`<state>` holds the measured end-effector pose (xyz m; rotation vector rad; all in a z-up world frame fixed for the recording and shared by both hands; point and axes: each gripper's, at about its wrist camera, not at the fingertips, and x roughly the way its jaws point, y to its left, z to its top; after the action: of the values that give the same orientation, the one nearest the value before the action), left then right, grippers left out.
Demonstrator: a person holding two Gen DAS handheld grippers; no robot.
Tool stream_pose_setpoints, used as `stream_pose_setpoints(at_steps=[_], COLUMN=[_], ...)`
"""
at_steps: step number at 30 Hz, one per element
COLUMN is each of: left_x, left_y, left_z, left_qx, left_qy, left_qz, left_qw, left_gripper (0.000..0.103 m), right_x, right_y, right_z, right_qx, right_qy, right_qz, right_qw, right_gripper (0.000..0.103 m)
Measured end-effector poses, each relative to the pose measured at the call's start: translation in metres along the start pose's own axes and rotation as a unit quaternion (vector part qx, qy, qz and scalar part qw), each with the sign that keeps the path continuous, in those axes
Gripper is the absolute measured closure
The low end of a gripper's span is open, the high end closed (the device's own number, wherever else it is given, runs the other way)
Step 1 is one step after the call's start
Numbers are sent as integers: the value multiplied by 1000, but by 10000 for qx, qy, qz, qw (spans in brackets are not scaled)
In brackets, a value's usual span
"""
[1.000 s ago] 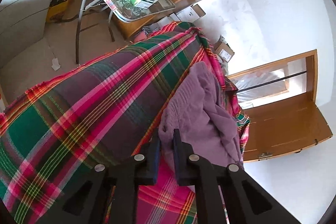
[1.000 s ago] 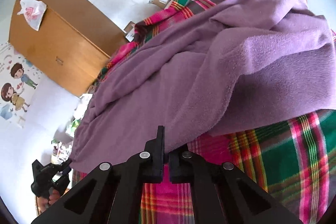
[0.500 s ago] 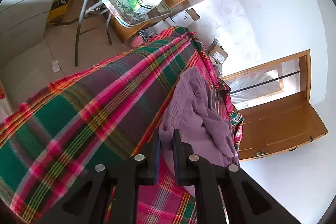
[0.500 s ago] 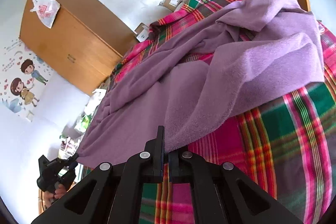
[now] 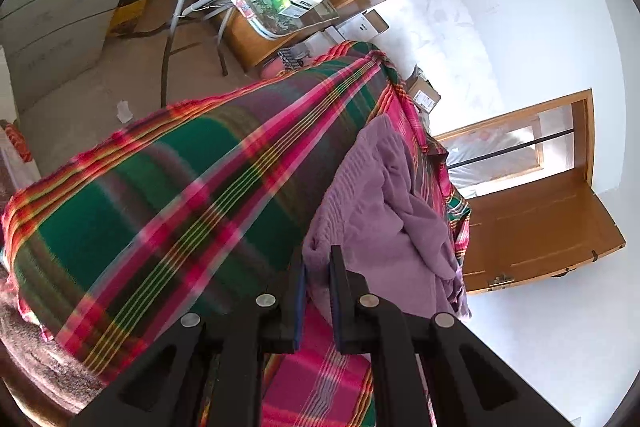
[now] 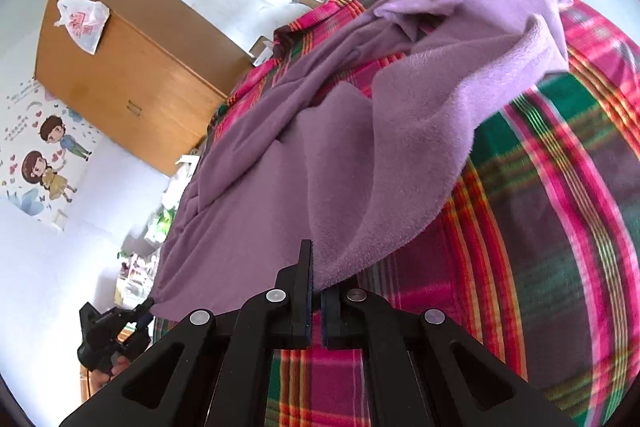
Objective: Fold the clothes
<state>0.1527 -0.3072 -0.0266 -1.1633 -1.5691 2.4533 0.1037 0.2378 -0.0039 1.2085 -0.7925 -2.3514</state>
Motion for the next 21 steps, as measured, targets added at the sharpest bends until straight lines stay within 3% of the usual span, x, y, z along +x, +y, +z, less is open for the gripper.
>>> stream_pose_setpoints(at_steps=[21], left_x=[-8], left_y=[14], left_z=[-7], left_qx=[-64], left_qy=[38], left_qz=[226], left_qw=[9997], left_gripper=[92], right_x=[9], right_y=[-17], right_z=[-26], right_qx=[309], right_qy=[295], right_qz=[-64], right_qw=[9991], right_gripper=[100])
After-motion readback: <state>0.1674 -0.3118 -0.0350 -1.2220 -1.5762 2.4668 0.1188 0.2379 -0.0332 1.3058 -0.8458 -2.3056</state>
